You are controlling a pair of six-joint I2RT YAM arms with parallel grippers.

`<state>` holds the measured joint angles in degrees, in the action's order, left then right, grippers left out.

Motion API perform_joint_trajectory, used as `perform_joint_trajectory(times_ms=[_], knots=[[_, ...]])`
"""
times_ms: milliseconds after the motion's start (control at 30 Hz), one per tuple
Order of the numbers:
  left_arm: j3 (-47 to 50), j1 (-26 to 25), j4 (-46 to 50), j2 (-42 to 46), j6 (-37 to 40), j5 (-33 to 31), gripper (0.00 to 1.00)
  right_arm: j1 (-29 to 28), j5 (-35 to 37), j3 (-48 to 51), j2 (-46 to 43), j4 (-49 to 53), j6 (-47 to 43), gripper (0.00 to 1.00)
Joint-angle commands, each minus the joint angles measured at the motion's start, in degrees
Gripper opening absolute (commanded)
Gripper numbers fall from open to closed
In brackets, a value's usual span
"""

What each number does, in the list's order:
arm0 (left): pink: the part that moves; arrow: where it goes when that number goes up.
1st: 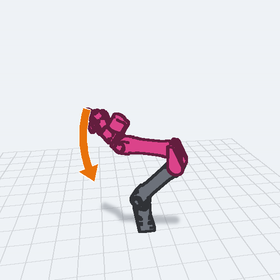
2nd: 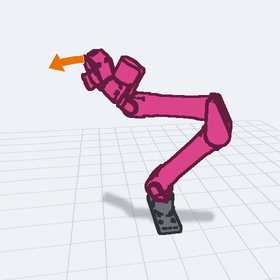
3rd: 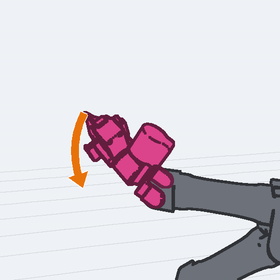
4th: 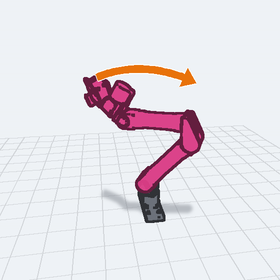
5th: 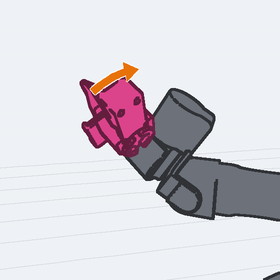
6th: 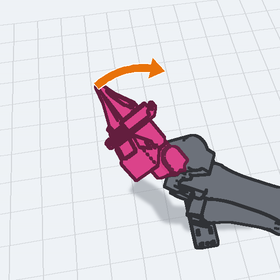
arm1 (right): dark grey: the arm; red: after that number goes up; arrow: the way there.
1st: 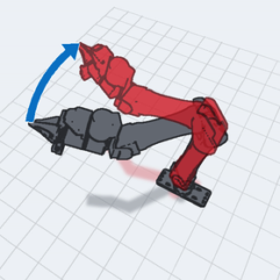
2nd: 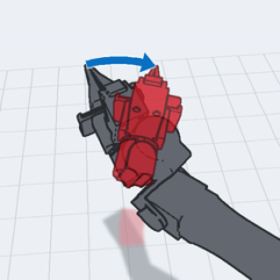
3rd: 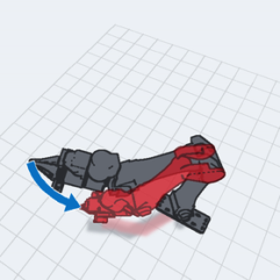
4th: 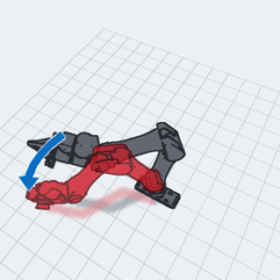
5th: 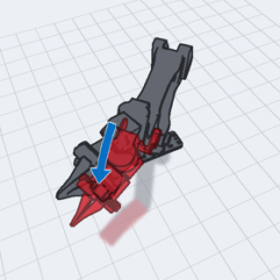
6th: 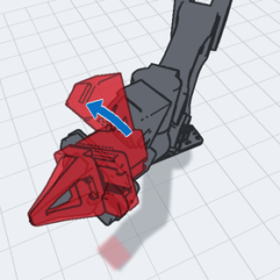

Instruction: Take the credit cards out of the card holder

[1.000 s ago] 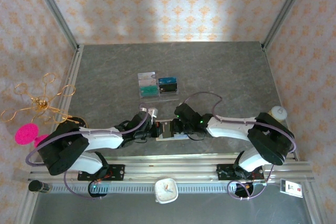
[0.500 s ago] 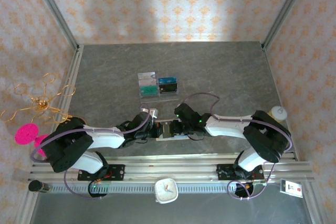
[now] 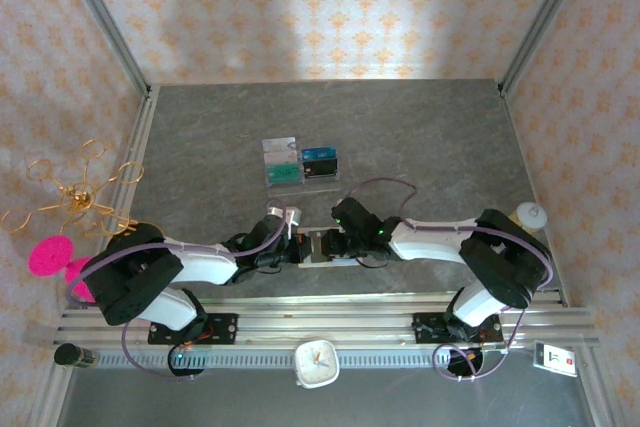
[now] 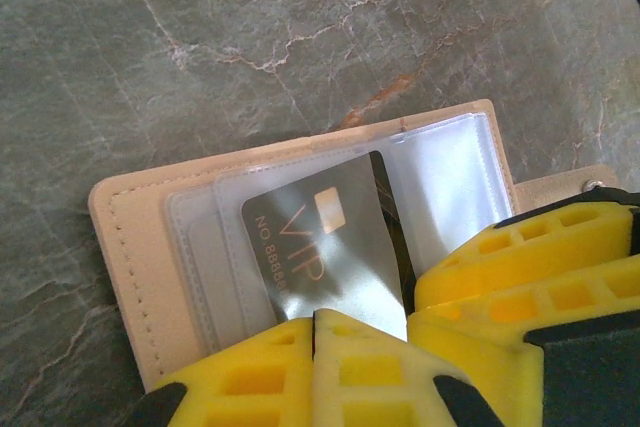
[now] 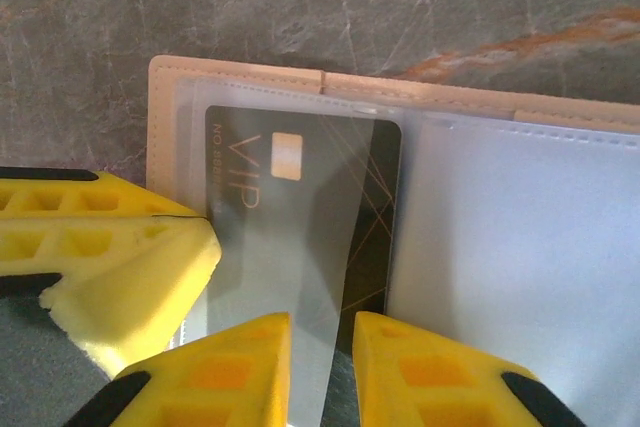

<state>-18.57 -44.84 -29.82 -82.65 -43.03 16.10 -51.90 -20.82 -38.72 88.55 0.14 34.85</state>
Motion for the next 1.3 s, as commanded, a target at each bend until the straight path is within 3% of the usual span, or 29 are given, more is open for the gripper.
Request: perform_joint_trajectory(times_ms=[0,367,933,1267], knots=[[2.4,0.7,4.9,-0.2,0.5,-1.1,0.00,0.5,2.6,1.2,-1.3,1.6,0.6,0.23],[3.3,1.5,4.3,-0.2,0.6,-0.7,0.00,0.6,2.9,1.3,-3.1,2.3,0.5,0.24],[3.3,1.6,2.4,-2.0,0.7,0.6,0.00,0.6,-2.7,2.7,2.0,-3.4,1.0,0.22],[3.3,1.6,2.8,-1.6,0.6,1.3,0.00,0.6,-0.1,3.5,1.0,-3.1,3.2,0.00]])
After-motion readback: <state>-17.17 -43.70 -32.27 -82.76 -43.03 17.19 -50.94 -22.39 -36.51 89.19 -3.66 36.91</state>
